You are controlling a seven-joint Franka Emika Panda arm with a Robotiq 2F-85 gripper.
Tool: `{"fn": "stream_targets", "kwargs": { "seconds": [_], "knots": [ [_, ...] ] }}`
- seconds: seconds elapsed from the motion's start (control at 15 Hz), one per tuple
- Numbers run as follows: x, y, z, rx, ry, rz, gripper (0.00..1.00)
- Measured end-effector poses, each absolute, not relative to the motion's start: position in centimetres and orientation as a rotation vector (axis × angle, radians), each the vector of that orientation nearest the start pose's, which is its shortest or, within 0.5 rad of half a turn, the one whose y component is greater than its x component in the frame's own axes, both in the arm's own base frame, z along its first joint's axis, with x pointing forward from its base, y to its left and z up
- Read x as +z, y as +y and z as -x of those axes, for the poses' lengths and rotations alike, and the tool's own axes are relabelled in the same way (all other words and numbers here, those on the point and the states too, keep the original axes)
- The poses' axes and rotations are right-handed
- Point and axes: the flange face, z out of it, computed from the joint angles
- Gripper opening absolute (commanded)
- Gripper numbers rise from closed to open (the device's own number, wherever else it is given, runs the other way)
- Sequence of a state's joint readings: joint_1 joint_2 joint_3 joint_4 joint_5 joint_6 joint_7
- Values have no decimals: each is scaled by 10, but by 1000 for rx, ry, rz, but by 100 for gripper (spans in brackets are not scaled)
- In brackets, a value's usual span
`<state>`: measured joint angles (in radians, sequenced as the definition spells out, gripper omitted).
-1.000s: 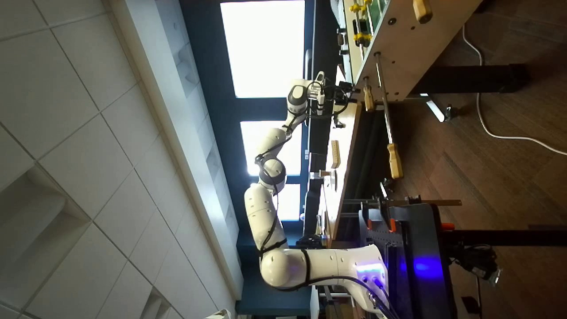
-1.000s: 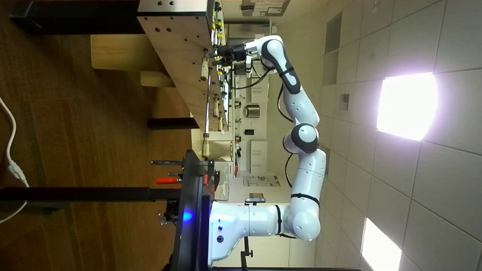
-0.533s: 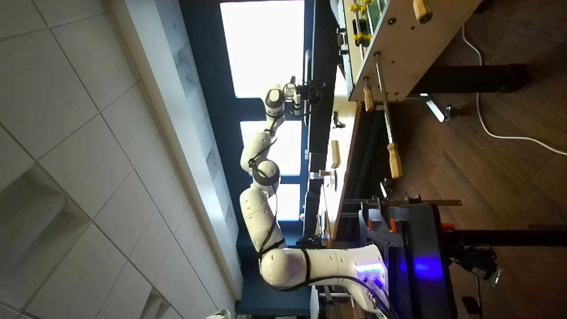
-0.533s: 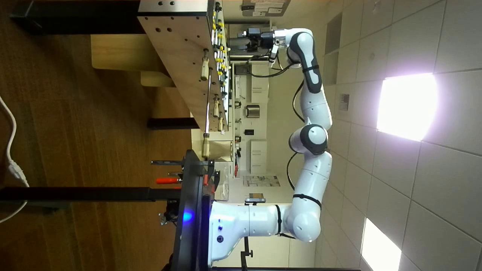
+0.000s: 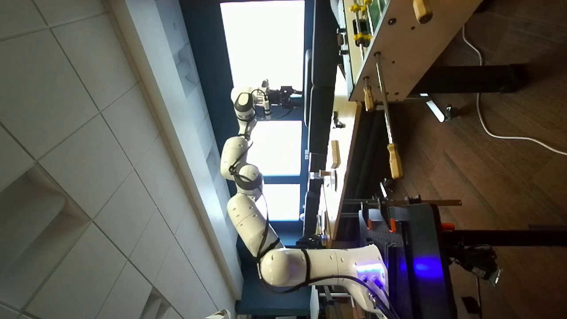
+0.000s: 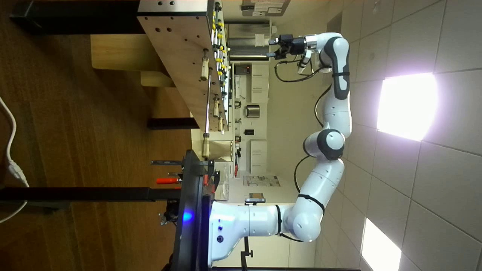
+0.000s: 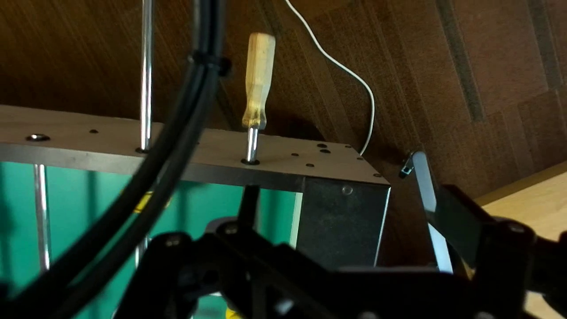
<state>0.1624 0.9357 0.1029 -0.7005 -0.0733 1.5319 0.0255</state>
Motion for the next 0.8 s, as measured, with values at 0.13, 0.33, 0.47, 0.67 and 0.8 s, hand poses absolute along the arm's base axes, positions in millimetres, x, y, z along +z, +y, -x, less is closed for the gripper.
{"fn": "stream_targets", "kwargs": {
  "seconds": [0.13,0.33,0.47,0.67,0.8],
  "knots": [
    [424,156,-745,150,-239,3116,100],
    [453,153,-733,139,-170,3098,100],
    [466,151,-722,159,-151,3079,100],
    [479,147,-701,208,-142,3051,100],
    [485,142,-686,242,-132,3042,100]
  ]
}}
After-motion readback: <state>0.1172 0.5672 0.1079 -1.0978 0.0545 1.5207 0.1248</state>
